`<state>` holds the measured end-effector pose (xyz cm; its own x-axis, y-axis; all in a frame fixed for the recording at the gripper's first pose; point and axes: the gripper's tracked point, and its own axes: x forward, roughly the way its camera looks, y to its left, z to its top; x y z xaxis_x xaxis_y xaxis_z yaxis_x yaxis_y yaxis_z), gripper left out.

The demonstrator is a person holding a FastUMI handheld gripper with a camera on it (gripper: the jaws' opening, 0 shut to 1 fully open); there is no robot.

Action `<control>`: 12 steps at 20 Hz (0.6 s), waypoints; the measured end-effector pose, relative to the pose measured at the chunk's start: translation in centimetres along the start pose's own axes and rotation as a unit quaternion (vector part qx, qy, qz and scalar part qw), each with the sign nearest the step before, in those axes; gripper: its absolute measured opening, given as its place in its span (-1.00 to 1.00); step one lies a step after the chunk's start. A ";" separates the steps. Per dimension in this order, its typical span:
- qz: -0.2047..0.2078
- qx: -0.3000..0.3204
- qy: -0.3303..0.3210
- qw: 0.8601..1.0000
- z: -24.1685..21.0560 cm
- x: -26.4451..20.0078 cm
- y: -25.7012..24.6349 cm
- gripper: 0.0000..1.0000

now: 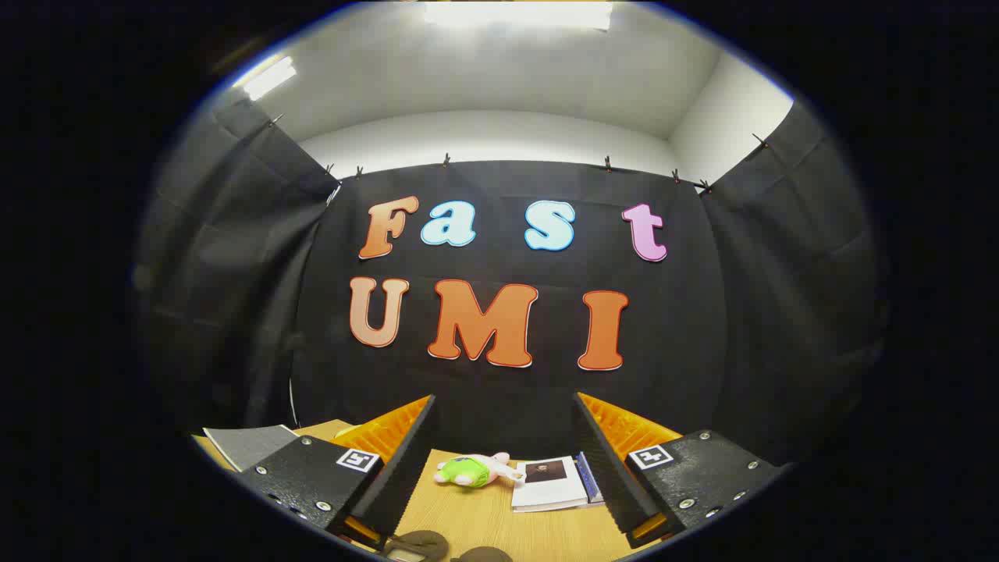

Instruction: Open the storage box then place both shoes into the box .Put the left shoe in first, then the right shoe, with the right side of both shoes facing outward in a uniform manner.

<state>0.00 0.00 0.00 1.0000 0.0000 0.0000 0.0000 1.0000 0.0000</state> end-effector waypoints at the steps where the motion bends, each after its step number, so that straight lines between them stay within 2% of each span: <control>1: 0.001 -0.001 -0.001 1.000 0.1 0.0 0.3 1.00; 12: 0.027 0.012 -0.001 1.000 0.5 -0.4 2.0 1.00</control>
<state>-0.44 1.97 0.47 0.9986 0.0531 0.0022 -0.0532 0.9983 0.0233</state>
